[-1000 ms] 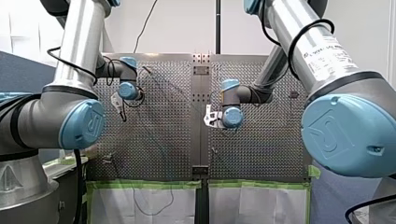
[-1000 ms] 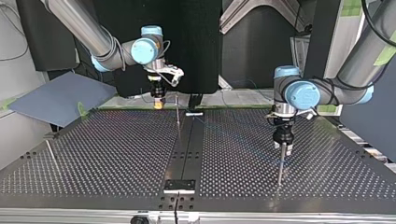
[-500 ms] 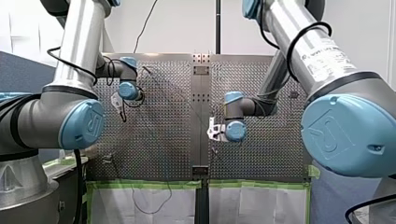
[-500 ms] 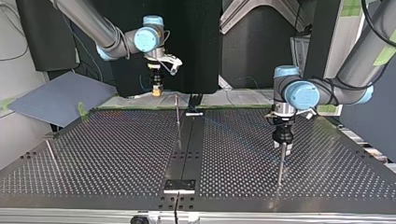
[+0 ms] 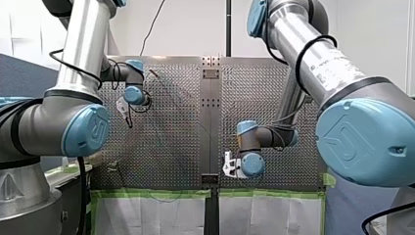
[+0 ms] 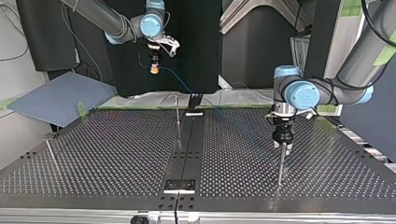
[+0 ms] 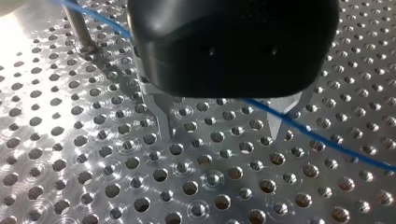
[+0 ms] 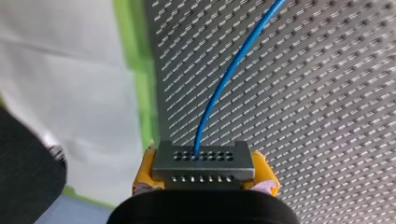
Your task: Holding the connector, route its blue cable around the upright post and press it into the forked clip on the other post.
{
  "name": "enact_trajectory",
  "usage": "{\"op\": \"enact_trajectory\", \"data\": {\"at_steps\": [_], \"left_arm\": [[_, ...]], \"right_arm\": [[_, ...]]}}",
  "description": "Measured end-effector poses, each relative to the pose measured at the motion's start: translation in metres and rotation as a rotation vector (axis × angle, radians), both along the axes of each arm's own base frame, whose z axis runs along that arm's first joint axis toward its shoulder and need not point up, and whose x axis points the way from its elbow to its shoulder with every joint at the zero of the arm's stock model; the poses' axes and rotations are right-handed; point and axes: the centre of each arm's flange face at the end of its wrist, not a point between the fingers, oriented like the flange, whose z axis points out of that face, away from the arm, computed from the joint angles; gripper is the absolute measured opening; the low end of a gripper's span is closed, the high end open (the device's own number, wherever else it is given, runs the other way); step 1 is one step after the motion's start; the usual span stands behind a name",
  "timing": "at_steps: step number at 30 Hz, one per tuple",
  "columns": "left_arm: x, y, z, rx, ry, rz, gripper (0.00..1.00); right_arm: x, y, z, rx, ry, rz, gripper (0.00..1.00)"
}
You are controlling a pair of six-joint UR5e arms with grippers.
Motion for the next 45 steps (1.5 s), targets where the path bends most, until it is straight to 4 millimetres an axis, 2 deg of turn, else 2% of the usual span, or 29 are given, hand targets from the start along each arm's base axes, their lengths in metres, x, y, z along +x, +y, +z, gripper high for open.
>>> {"op": "enact_trajectory", "data": {"at_steps": [3, 7, 13, 23, 30, 45], "left_arm": [[0.000, 0.000, 0.000, 0.000, 0.000, 0.000, 1.00], [0.000, 0.000, 0.000, 0.000, 0.002, 0.000, 1.00], [0.000, 0.000, 0.000, 0.000, 0.004, 0.000, 1.00], [-0.001, 0.000, -0.001, 0.000, 0.013, 0.000, 1.00], [-0.002, 0.000, -0.002, 0.000, 0.017, 0.002, 1.00], [-0.002, 0.001, -0.002, 0.000, 0.023, 0.011, 1.00]], "right_arm": [[-0.011, 0.008, -0.015, 0.019, 0.018, -0.015, 0.00], [-0.019, 0.010, -0.023, 0.023, 0.020, -0.024, 0.00], [-0.023, 0.002, -0.023, 0.009, -0.001, -0.018, 0.00], [-0.022, -0.024, -0.018, -0.028, -0.035, 0.021, 0.00], [-0.024, -0.030, -0.023, -0.031, -0.036, 0.048, 0.00], [-0.030, -0.031, -0.077, -0.004, -0.016, 0.052, 0.00]]}}
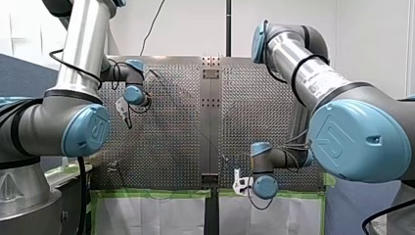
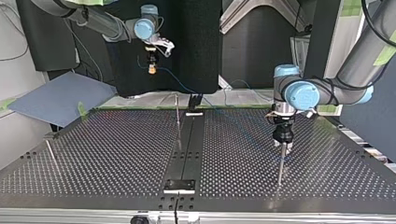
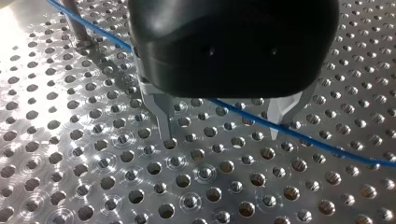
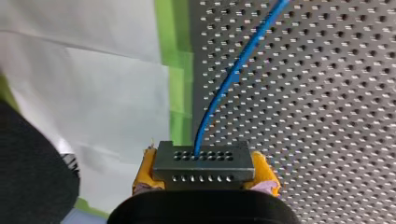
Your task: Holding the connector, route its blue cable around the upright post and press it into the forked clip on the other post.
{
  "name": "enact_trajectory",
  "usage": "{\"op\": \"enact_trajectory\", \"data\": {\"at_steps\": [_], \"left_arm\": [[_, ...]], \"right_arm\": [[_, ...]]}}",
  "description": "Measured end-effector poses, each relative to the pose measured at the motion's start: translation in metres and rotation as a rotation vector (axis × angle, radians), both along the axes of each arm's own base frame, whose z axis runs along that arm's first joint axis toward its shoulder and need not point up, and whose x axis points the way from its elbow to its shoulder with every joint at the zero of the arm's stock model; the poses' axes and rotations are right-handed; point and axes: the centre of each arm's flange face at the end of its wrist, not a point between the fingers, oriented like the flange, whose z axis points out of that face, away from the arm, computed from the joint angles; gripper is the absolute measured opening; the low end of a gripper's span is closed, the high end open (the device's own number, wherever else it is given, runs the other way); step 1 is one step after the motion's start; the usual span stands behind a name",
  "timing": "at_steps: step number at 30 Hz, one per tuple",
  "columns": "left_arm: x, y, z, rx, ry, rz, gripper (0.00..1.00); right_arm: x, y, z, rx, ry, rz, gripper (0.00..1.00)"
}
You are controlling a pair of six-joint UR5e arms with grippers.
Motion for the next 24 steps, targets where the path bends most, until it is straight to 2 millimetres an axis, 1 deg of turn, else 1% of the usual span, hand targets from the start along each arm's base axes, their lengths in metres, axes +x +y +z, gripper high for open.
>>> {"op": "enact_trajectory", "data": {"at_steps": [7, 13, 17, 20, 24], "left_arm": [[0.000, 0.000, 0.000, 0.000, 0.001, 0.000, 1.00], [0.000, 0.000, 0.000, 0.000, 0.004, 0.000, 1.00], [-0.001, 0.000, -0.001, 0.000, 0.007, 0.000, 1.00], [-0.001, 0.000, -0.001, 0.000, 0.008, 0.000, 1.00], [-0.001, 0.000, -0.001, 0.000, 0.009, 0.004, 1.00]], "right_arm": [[-0.006, 0.010, -0.026, 0.040, 0.022, 0.000, 0.00], [-0.008, 0.012, -0.045, 0.055, 0.032, -0.003, 0.00], [-0.012, 0.017, -0.060, 0.076, 0.047, -0.006, 0.00], [-0.014, 0.016, -0.062, 0.076, 0.055, -0.018, 0.00], [-0.014, 0.010, -0.052, 0.068, 0.066, -0.038, 0.00]]}}
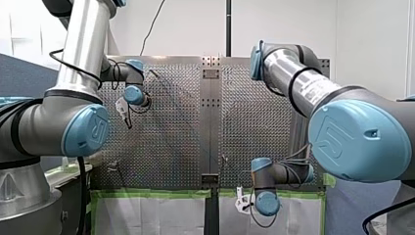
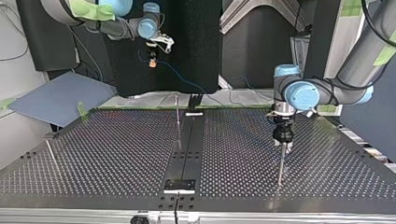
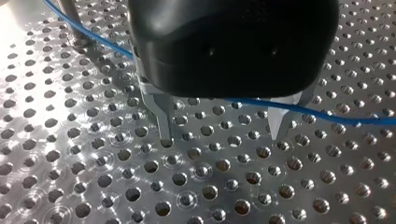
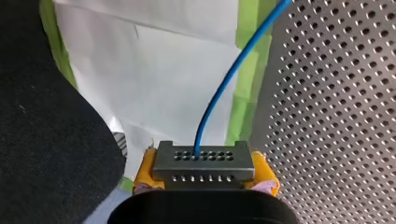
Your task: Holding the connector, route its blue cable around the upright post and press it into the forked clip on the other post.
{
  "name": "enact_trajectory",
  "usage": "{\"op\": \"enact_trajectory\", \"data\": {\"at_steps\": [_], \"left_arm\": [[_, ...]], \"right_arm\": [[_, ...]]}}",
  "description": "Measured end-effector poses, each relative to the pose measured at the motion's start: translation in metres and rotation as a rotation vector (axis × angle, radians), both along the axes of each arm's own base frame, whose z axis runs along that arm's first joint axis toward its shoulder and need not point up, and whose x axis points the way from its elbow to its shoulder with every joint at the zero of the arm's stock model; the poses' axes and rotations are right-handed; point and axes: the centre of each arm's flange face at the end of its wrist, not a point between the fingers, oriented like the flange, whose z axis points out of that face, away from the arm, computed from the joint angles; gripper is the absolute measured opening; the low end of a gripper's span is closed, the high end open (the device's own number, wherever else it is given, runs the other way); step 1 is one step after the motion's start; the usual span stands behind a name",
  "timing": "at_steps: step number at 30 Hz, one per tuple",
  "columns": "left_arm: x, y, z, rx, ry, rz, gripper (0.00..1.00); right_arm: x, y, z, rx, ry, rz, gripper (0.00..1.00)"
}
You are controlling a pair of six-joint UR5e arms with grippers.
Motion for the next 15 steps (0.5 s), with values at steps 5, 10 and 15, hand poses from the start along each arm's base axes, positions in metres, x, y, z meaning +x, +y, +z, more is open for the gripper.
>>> {"op": "enact_trajectory", "data": {"at_steps": [5, 10, 15], "left_arm": [[0.000, 0.001, 0.000, 0.000, 0.000, 0.006, 1.00], [-0.001, 0.002, -0.001, 0.000, 0.011, 0.017, 1.00], [-0.002, 0.003, -0.002, 0.000, 0.019, 0.026, 1.00]], "right_arm": [[0.004, -0.008, 0.024, -0.007, 0.000, -0.004, 0.00], [0.007, -0.017, 0.047, -0.028, -0.011, -0.010, 0.00], [0.001, -0.024, 0.064, -0.058, -0.028, -0.025, 0.00]]}}
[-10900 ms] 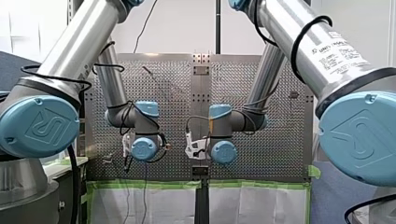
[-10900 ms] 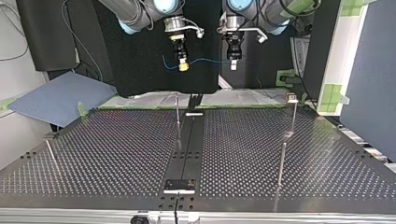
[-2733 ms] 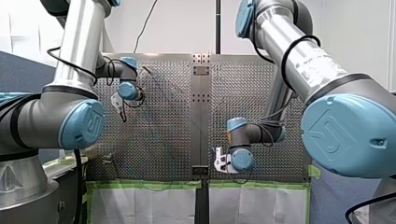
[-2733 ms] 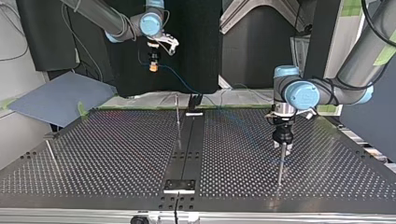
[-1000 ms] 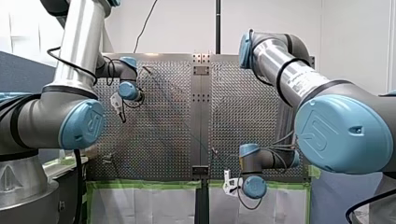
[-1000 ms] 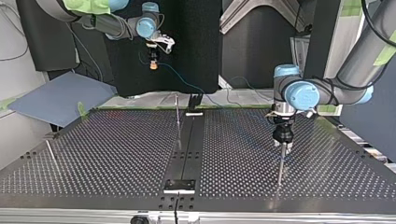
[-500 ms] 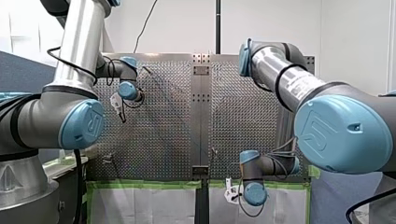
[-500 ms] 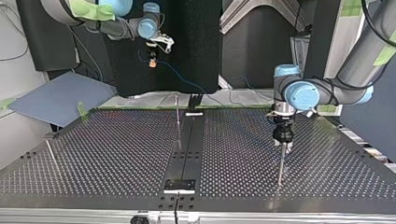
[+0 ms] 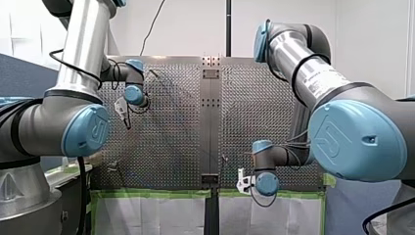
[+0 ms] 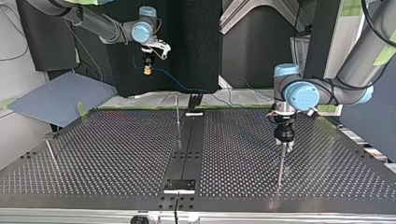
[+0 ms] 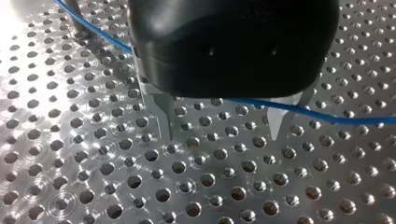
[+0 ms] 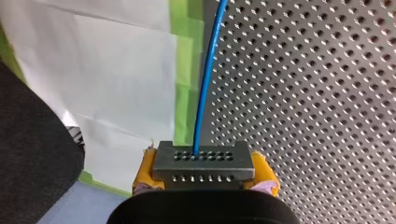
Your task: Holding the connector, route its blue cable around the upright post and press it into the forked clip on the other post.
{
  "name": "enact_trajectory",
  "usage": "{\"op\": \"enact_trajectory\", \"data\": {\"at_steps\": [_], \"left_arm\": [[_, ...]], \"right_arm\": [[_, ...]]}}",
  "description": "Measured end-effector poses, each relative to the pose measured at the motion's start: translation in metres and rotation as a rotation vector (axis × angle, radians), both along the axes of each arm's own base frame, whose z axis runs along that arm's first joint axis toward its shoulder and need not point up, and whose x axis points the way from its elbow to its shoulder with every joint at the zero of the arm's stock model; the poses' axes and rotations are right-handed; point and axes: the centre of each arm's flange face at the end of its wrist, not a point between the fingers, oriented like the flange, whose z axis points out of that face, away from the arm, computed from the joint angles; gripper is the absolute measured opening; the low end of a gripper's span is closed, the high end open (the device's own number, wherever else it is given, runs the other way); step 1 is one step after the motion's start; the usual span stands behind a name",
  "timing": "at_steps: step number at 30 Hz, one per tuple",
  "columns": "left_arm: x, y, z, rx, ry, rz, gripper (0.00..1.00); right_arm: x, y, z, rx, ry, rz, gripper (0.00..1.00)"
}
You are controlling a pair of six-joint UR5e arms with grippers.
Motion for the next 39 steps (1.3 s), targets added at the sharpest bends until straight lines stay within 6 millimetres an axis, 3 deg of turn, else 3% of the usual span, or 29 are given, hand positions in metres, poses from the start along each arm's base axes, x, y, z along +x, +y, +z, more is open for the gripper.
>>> {"op": "enact_trajectory", "data": {"at_steps": [16, 25, 39], "left_arm": [[-0.018, -0.015, -0.011, -0.013, 0.133, -0.042, 1.00], [-0.027, -0.014, -0.005, -0.089, 0.184, -0.083, 1.00], [-0.026, -0.011, -0.003, -0.227, 0.162, -0.121, 1.00]], "right_arm": [[-0.010, -0.010, 0.006, -0.014, 0.030, -0.007, 0.00], [-0.012, -0.010, 0.005, -0.005, 0.054, -0.003, 0.00], [-0.010, -0.009, 0.005, -0.008, 0.060, 0.004, 0.00]]}}
